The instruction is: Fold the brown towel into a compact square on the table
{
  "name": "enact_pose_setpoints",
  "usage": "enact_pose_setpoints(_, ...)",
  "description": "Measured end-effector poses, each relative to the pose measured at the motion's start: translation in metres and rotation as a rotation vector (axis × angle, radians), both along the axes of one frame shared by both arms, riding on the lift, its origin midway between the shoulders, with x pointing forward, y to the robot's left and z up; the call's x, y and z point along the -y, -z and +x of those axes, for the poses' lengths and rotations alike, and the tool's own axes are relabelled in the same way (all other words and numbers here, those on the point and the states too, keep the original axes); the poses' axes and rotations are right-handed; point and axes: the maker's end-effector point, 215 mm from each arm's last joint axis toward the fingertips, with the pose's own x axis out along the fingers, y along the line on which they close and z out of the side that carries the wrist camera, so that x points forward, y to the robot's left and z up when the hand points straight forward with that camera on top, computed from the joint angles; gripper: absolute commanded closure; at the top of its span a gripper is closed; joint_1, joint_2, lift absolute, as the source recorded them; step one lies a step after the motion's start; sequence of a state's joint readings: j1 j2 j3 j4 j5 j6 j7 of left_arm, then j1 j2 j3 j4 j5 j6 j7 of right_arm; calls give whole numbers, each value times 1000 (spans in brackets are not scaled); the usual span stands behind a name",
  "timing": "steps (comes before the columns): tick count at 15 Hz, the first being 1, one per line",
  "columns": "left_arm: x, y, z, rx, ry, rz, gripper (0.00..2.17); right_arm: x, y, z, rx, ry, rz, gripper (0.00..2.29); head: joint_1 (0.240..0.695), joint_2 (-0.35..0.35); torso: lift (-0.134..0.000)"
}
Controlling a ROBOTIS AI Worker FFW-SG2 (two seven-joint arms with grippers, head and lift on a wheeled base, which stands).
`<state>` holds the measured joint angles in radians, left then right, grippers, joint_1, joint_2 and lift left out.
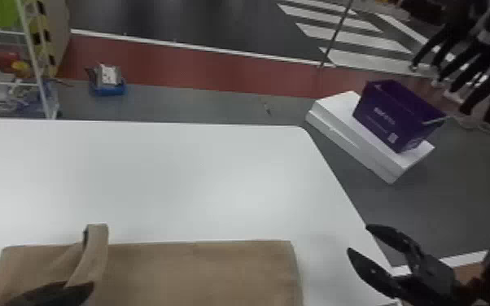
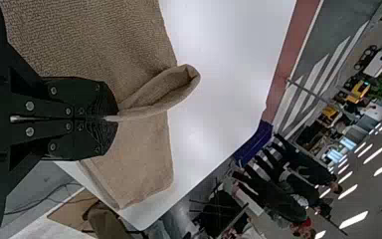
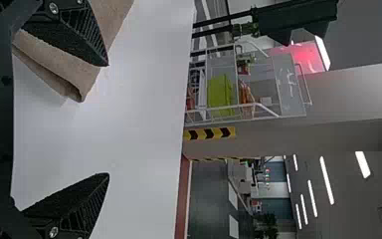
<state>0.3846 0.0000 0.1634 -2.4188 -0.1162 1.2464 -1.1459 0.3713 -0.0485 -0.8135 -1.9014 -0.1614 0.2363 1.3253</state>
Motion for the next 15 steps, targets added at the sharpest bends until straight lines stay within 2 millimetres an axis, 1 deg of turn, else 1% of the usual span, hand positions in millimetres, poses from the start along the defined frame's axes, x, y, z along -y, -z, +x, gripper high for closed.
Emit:
enact_pose_setpoints(2,27,0,2,9,35,9,2138,-1,1,0,-1,0,4,93,695,-350,-134)
enact_pose_setpoints(4,46,2,4,12,58,14,2138,-1,3,0,-4,0,6,93,695,-350,-134)
enact_pose_setpoints(6,59,6,6,10,68,22,2132,-1,3,0,-5,0,7,93,695,-350,-134)
enact_pose_setpoints(7,65,11,8,6,68,28,1717,-1,3,0,-5,0,7,93,695,-350,-134)
enact_pose_setpoints(8,72,16,8,2,69,32,549,-1,4,0,-7,-1,7,93,695,-350,-134)
enact_pose_setpoints(9,84,18,6,2,88,20,-2,-3,5,0,-9,-4,8,93,695,-350,-134)
enact_pose_setpoints(10,98,17,2,11,117,-3,-2,-5,6,1,-11,-8,10,93,695,-350,-134)
enact_pose_setpoints(12,116,12,-5,25,163,-33,29,-9,7,2,-12,-14,13,93,695,-350,-134)
enact_pose_setpoints(13,120,8,-8,32,174,-42,29,-9,7,2,-11,-16,13,93,695,-350,-134)
enact_pose_setpoints(15,121,1,-8,48,176,-44,29,-10,5,3,-9,-16,10,93,695,-350,-134)
